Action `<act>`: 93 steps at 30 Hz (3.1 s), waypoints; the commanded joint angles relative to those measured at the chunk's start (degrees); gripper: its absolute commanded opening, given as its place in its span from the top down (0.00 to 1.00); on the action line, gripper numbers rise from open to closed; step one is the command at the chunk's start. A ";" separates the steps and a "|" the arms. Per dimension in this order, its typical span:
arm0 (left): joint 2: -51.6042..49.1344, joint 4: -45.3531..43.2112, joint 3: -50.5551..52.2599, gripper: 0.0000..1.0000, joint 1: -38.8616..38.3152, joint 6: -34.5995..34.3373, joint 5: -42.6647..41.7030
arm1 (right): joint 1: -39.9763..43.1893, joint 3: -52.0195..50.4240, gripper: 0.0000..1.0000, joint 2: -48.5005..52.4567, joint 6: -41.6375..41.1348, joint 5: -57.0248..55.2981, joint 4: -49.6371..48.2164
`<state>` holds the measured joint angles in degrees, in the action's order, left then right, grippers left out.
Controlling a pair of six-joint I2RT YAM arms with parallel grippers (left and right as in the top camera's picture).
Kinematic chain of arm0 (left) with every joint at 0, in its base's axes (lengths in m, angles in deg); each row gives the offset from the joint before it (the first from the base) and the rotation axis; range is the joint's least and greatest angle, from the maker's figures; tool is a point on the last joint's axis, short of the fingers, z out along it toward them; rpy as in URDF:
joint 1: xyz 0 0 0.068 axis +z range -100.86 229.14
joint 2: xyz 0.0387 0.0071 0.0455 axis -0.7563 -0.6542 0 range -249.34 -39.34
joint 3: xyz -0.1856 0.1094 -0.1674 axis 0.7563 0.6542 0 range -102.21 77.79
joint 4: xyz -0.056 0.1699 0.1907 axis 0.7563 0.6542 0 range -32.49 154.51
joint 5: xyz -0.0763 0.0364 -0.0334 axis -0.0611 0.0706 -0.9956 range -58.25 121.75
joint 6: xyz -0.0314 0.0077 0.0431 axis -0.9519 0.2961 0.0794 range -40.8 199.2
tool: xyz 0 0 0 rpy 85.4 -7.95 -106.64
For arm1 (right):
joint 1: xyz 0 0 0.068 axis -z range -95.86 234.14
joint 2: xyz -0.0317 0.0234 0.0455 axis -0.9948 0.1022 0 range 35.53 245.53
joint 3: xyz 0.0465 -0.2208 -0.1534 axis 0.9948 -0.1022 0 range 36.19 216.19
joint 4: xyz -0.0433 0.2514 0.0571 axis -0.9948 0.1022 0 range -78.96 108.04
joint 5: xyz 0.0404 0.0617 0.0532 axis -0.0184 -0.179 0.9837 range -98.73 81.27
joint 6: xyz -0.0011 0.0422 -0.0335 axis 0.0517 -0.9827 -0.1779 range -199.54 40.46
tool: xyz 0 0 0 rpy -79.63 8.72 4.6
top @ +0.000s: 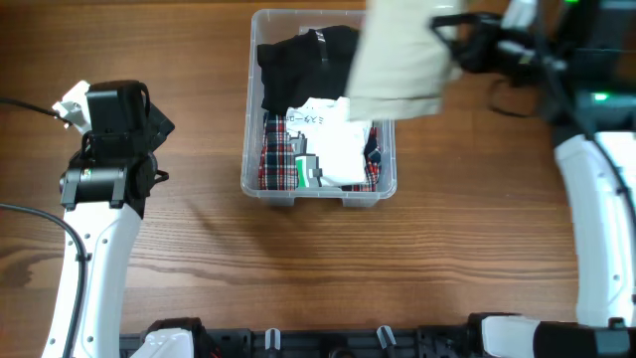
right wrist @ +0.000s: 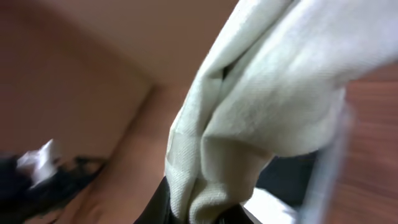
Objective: Pack container
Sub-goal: 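Lift the cream towel with the right gripper and drape it into the container, then press and smooth the towel flat inside the container with the right gripper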
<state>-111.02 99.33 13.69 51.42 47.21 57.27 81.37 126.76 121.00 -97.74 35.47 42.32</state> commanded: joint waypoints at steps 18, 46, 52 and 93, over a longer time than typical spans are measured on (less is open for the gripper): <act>-0.33 -0.07 0.13 0.00 0.24 0.26 0.94 | -16.09 1.66 0.96 15.76 -4.17 0.39 -8.98; -0.33 -0.07 0.13 0.00 0.24 0.26 0.96 | -18.64 1.55 0.96 21.35 -10.05 -14.95 5.01; -0.33 -0.07 0.13 0.00 0.24 0.26 0.94 | -20.35 1.55 0.96 21.35 -16.76 -23.74 11.69; -0.33 -0.07 0.13 0.00 0.24 0.26 0.96 | -21.07 17.68 0.96 21.24 6.23 -41.75 13.35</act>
<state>-111.02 99.33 13.71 51.42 47.21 57.27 60.28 144.09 141.74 -91.73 -7.28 57.56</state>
